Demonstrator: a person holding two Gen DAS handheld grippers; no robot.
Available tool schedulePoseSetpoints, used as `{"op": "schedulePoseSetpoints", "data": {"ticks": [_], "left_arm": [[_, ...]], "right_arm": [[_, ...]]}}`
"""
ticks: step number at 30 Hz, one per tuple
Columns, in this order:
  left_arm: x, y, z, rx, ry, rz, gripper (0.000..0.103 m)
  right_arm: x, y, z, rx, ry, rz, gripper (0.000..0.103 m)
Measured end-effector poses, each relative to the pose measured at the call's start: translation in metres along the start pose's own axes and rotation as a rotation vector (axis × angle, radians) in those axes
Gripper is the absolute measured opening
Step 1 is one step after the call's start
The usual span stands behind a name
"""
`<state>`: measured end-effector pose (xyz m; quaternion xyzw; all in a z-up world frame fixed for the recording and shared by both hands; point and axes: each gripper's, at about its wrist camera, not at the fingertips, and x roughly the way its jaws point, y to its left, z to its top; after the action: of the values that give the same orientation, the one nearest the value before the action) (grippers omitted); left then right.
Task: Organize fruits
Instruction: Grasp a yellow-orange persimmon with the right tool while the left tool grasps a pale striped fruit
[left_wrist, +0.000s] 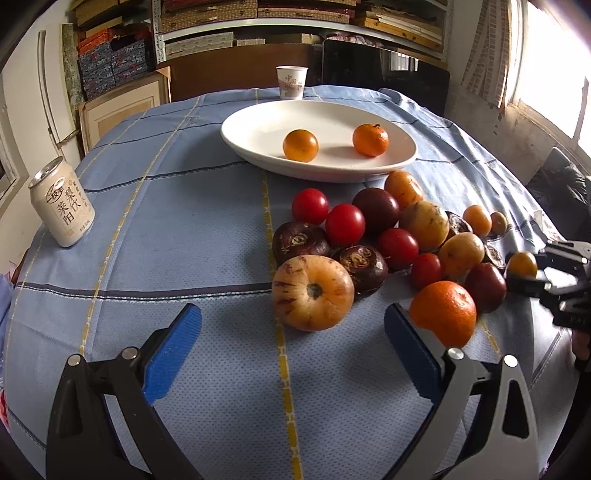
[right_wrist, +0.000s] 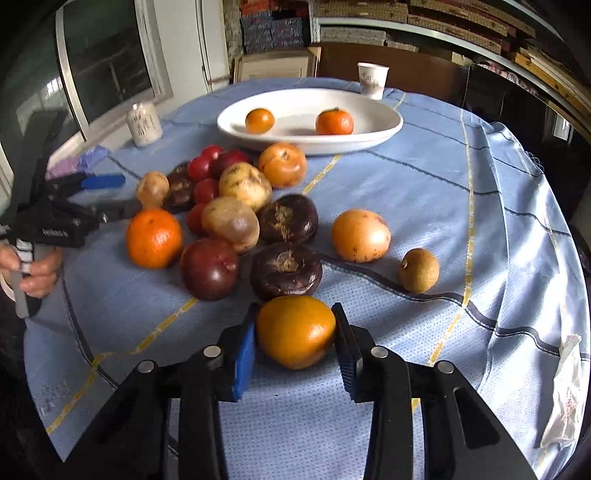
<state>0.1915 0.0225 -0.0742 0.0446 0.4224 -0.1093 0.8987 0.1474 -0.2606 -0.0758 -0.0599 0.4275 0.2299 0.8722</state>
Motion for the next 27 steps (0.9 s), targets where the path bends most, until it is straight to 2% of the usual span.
{"op": "schedulePoseSetpoints", "data": {"ticks": [1, 3, 7, 9, 16, 19, 21, 27], "left_arm": [[-0.001, -0.001, 0.0, 0.005, -0.006, -0.01, 0.095], [-0.001, -0.002, 0.0, 0.01, -0.009, -0.027, 0.075], [0.005, 0.003, 0.001, -0.017, 0.019, -0.046, 0.058], [0.005, 0.005, 0.001, -0.027, 0.021, -0.06, 0.058], [0.007, -0.008, 0.009, 0.033, 0.001, -0.007, 0.058], [0.012, -0.011, 0.011, 0.045, 0.019, -0.016, 0.055], [0.011, -0.009, 0.011, 0.04, 0.015, -0.032, 0.046], [0.01, -0.001, 0.011, -0.002, 0.009, -0.063, 0.045]], "right_arm": [[-0.004, -0.004, 0.001, 0.018, -0.023, -0.001, 0.039], [-0.006, -0.007, 0.0, 0.036, -0.036, -0.004, 0.039], [-0.003, -0.006, 0.001, 0.034, -0.02, -0.01, 0.039], [-0.004, -0.005, 0.0, 0.034, -0.023, -0.011, 0.039], [-0.002, -0.003, 0.001, 0.033, -0.018, -0.009, 0.039], [-0.001, -0.005, 0.0, 0.039, -0.014, -0.005, 0.039], [0.0, -0.006, 0.0, 0.049, -0.011, -0.005, 0.039], [-0.001, -0.013, 0.0, 0.082, -0.018, 0.035, 0.039]]}}
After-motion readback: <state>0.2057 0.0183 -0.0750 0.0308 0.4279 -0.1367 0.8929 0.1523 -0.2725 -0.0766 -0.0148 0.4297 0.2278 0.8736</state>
